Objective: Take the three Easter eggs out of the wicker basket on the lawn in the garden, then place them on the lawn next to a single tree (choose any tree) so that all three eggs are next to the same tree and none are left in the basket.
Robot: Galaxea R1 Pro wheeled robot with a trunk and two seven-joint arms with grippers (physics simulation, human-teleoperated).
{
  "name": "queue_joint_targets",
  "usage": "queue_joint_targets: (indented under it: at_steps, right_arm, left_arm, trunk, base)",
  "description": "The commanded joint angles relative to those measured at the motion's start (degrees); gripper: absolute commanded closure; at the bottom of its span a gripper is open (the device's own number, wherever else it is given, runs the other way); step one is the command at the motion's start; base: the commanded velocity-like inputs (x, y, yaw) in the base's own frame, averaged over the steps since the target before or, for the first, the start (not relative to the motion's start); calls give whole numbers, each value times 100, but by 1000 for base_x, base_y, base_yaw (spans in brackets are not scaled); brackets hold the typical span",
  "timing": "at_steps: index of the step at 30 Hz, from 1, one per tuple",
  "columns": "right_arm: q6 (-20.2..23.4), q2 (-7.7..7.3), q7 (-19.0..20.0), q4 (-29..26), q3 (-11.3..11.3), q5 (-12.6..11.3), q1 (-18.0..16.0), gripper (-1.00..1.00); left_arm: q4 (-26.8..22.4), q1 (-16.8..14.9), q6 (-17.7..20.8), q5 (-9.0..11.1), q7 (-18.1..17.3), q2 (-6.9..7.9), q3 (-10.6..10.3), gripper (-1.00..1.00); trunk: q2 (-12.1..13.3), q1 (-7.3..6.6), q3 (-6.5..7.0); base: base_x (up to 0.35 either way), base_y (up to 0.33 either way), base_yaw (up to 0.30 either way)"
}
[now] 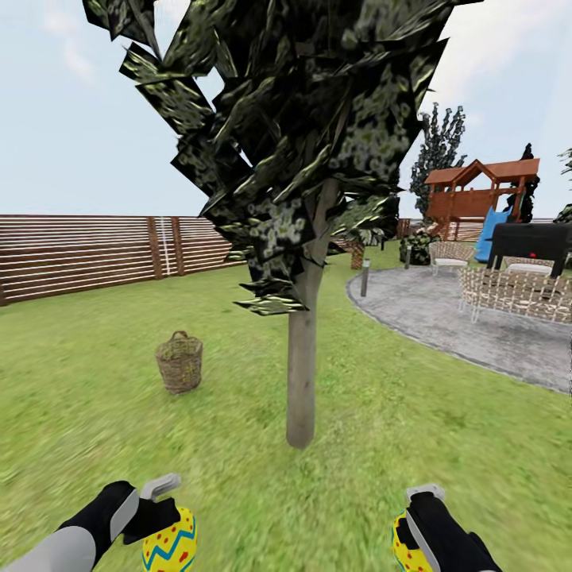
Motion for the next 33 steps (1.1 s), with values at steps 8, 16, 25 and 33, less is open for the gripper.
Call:
queue_joint_targets:
  at_steps: [8, 16, 25, 33]
  right_arm:
    - [33, 9, 14, -6, 14, 60, -4, 100]
    - [33, 23, 11, -6, 15, 71, -4, 100]
    - [32, 24, 11, -6, 15, 74, -3, 100]
    - [16, 33, 11, -6, 16, 78, -2, 100]
  left_arm:
    - [-3, -3, 41, 31, 4, -10, 24, 100]
    - [-2, -3, 41, 40, 4, -20, 24, 100]
    - [-2, -3, 41, 40, 4, -49, 18, 100]
    - [-2, -3, 32, 32, 13, -68, 14, 100]
  trunk:
    - [-4, 1, -7]
    - [-4, 1, -7]
    - [-4, 1, -7]
    - [-4, 1, -7]
  base:
    - [86, -325, 0]
    - [103, -319, 0]
    - [262, -218, 0]
    - [274, -211, 197]
